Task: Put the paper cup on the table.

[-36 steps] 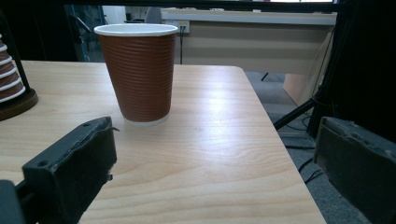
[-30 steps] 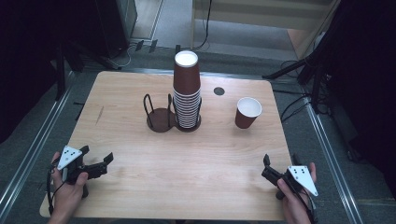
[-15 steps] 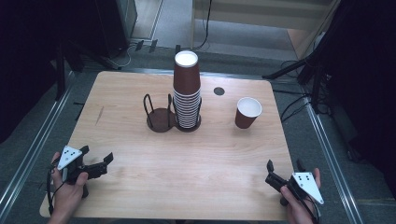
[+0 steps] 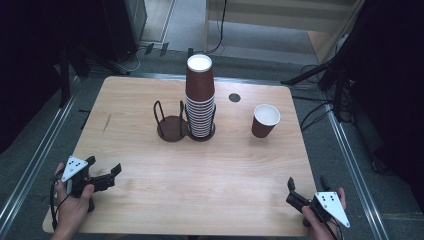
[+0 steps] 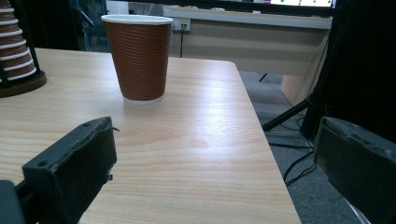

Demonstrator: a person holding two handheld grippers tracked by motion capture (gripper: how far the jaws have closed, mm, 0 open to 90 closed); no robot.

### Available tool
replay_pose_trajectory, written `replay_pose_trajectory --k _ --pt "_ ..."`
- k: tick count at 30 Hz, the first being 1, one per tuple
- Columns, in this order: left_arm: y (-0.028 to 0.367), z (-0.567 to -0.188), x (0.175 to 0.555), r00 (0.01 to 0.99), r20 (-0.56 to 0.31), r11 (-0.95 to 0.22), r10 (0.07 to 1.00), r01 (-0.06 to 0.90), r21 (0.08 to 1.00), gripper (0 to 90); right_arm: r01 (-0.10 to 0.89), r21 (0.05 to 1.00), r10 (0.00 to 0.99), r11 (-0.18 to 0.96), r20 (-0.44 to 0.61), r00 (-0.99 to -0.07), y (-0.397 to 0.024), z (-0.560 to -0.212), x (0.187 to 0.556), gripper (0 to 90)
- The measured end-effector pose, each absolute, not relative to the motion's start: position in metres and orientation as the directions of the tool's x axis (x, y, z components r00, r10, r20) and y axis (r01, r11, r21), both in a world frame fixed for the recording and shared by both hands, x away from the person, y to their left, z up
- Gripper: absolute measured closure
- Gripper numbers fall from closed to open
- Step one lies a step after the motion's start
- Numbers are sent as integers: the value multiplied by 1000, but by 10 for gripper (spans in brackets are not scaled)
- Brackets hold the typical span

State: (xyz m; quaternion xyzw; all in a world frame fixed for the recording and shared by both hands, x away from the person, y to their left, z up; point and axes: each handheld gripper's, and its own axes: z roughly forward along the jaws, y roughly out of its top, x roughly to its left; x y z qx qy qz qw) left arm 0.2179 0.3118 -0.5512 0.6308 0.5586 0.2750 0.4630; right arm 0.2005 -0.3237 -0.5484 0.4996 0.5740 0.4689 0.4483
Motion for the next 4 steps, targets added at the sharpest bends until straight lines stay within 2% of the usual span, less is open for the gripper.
replay_pose_trajectory --k 4 --pt "311 -551 218 218 -168 52 961 458 887 0 153 988 995 35 -21 -94 -326 -548 201 0"
